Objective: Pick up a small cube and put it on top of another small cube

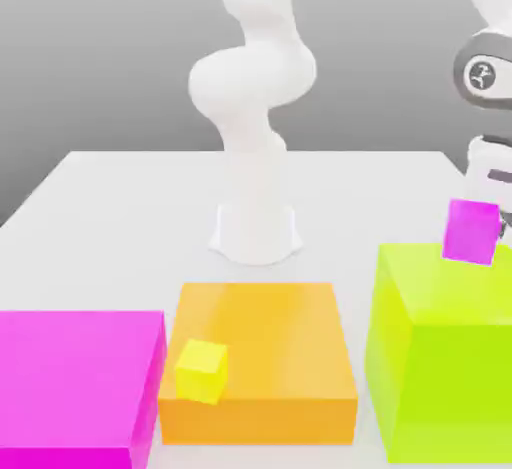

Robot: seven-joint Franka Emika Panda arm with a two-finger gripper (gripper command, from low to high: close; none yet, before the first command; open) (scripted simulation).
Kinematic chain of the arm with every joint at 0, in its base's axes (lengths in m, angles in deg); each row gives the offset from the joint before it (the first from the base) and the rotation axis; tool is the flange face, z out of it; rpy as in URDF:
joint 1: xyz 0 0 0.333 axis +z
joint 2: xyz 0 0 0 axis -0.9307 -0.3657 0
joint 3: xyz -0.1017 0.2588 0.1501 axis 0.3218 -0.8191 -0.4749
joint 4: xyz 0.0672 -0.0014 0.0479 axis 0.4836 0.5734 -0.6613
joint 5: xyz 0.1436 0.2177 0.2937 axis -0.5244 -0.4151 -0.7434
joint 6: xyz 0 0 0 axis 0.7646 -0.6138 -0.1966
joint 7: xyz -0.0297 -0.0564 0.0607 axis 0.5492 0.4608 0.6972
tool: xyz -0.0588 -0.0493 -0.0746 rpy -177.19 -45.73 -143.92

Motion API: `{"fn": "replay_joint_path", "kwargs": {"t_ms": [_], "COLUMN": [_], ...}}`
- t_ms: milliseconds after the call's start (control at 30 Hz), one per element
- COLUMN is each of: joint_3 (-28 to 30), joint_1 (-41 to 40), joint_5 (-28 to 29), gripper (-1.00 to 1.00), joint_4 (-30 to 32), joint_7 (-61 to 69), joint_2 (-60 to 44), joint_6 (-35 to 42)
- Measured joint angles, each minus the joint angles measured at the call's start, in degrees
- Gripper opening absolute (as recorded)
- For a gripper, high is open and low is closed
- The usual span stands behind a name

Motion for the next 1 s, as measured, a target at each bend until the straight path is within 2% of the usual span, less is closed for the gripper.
{"fn": "replay_joint_path", "kwargs": {"t_ms": [333, 733, 1000], "joint_3": [-1.83, 0.23, 2.06], "joint_1": [2.98, -3.69, -3.26], "joint_5": [9.07, 5.04, 7.44], "gripper": [0.0, 0.0, 0.0], "joint_4": [3.96, 14.66, 13.52], "joint_7": [14.72, 35.13, 34.56], "joint_2": [-4.65, -4.01, -12.0], "joint_6": [-4.94, -20.57, -28.48]}}
